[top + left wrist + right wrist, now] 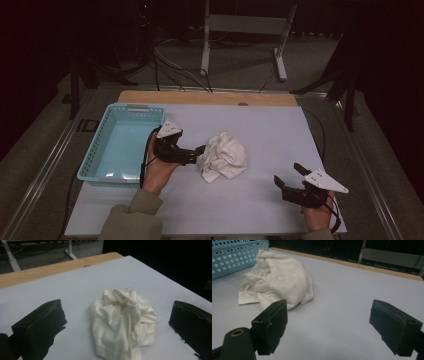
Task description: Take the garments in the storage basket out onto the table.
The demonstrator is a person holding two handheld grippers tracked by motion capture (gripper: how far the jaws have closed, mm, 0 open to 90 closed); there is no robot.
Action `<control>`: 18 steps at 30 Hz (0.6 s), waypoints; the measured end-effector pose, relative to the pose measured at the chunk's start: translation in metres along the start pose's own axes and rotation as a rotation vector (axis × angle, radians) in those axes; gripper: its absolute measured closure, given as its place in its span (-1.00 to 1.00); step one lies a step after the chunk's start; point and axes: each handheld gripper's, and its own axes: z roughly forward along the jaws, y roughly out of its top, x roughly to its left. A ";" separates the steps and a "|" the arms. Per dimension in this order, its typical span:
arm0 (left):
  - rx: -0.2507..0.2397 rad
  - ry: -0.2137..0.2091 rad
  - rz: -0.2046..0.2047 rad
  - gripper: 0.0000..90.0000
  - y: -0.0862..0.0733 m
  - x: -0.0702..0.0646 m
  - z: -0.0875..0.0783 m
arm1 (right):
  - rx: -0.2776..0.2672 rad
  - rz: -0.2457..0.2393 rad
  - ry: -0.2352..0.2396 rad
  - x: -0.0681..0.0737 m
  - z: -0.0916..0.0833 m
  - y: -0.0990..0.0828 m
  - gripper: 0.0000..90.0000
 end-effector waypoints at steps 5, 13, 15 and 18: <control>-0.021 0.018 -0.008 -1.00 0.000 0.008 -0.014 | 0.000 0.002 -0.001 0.000 0.000 0.000 -0.66; -0.056 0.064 -0.021 -1.00 -0.007 0.023 -0.037 | 0.000 0.002 -0.002 0.000 0.000 0.000 -0.66; -0.065 0.086 -0.020 -1.00 -0.010 0.028 -0.044 | -0.002 0.001 -0.002 0.000 0.000 0.000 -0.66; -0.085 0.113 -0.021 -1.00 -0.016 0.036 -0.055 | -0.004 0.002 -0.004 0.000 -0.001 0.000 -0.66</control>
